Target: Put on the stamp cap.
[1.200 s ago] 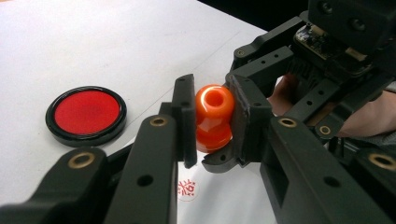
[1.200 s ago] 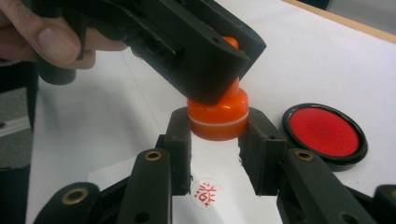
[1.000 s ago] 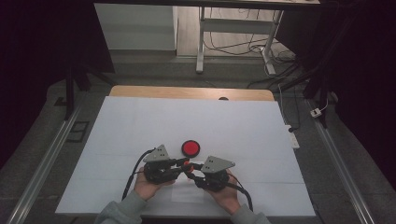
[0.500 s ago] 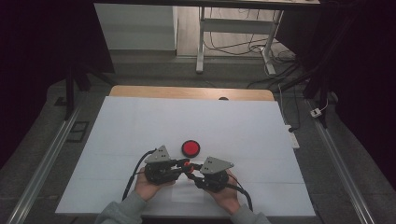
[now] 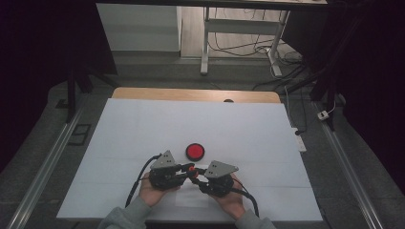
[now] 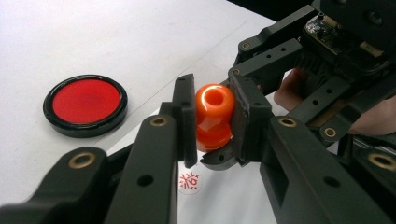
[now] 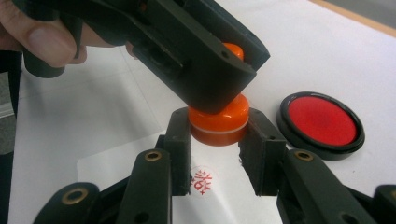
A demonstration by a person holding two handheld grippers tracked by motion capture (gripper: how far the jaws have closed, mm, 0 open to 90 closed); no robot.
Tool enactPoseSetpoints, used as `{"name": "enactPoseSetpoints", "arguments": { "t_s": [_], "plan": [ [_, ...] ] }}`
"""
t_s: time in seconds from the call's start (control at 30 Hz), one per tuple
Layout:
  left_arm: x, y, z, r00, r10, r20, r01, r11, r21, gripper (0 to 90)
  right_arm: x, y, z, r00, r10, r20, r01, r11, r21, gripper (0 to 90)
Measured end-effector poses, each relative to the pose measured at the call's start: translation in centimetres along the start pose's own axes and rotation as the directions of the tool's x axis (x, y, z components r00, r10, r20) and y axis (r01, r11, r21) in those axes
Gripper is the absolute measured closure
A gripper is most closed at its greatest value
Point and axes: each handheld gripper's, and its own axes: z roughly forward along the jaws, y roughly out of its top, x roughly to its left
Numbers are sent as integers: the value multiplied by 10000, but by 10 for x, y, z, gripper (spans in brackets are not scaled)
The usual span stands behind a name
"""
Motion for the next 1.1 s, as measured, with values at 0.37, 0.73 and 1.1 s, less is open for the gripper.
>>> {"name": "enactPoseSetpoints", "arguments": {
  "t_s": [0.37,0.73,1.1],
  "plan": [
    [0,3,-2,9999,110,-45,-110,9999,113,730,-2,0,1,10000,16,-90,-16,10000,57,644],
    [0,6,-5,9998,192,0,-192,9998,-86,728,-4,2,-2,9997,112,-226,-116,9998,-178,599],
    [6,8,-12,10000,-28,-23,27,9996,-272,728,-6,1,-2,9996,219,-173,-222,9996,-179,500]
  ]
}}
